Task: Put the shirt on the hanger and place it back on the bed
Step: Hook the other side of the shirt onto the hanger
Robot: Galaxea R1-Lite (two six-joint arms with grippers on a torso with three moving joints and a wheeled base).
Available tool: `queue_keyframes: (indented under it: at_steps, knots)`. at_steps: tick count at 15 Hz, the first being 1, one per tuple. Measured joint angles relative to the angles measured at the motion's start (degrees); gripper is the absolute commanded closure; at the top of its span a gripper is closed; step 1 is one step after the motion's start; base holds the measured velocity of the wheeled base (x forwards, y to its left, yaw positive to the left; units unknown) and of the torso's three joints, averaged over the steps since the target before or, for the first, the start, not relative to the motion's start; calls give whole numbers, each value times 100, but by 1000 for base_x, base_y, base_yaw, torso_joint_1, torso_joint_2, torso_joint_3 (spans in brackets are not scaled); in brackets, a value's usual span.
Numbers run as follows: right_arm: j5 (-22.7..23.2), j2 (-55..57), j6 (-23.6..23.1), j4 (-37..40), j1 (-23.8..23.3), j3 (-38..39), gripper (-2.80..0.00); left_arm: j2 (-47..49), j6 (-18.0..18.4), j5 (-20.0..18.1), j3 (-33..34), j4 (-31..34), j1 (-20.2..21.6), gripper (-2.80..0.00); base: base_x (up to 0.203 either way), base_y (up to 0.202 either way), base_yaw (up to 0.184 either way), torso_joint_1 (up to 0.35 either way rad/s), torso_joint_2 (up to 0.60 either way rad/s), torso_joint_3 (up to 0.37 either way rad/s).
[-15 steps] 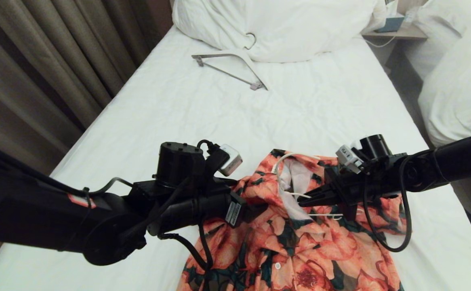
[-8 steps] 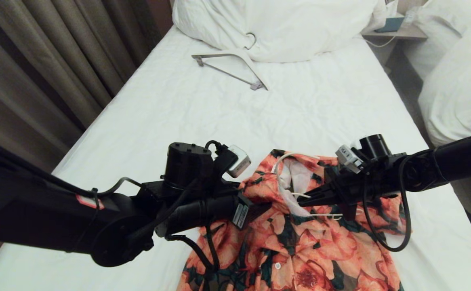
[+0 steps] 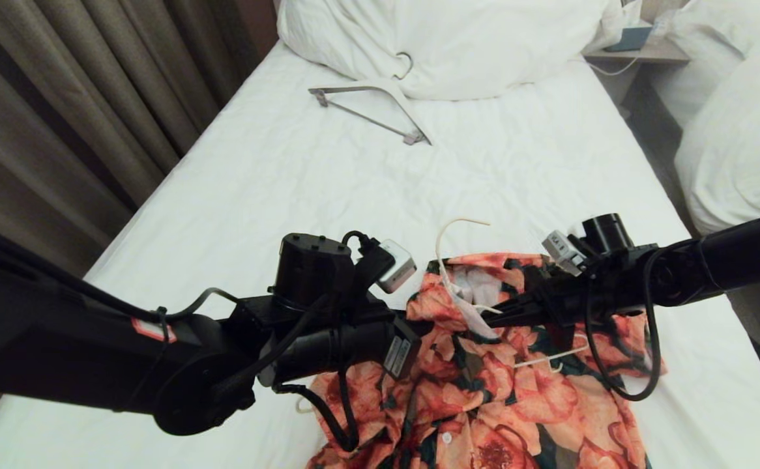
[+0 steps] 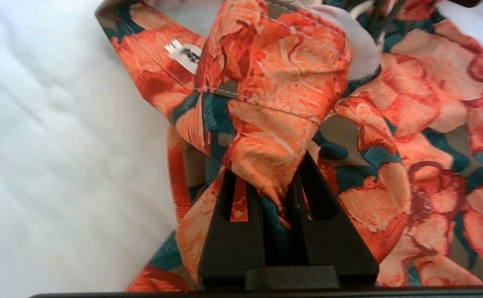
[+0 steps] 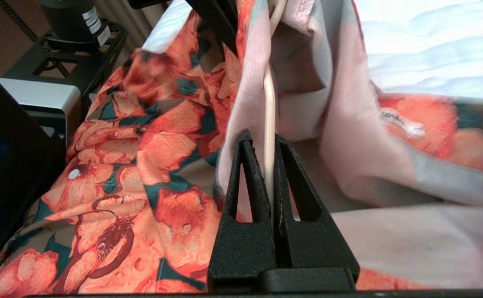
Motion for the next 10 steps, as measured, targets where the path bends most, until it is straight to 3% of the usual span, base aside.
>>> queue_keyframes:
  at_steps: [6, 7, 8, 10]
  knots:
    - [-9, -219, 165, -17, -11, 57, 0, -112, -51, 49, 15, -30, 24, 0, 0, 0, 0, 0, 0, 0]
    - [-15, -271, 221, -20, -2, 86, -48, -140, -49, 50, 15, -29, 28, 0, 0, 0, 0, 0, 0, 0]
    - [-5, -324, 229, -33, 7, 128, -280, -176, -49, 84, 9, -26, 37, 0, 0, 0, 0, 0, 0, 0]
    - [-18, -479, 279, 19, 28, 187, -280, -278, -51, 96, -13, -29, 41, 0, 0, 0, 0, 0, 0, 0]
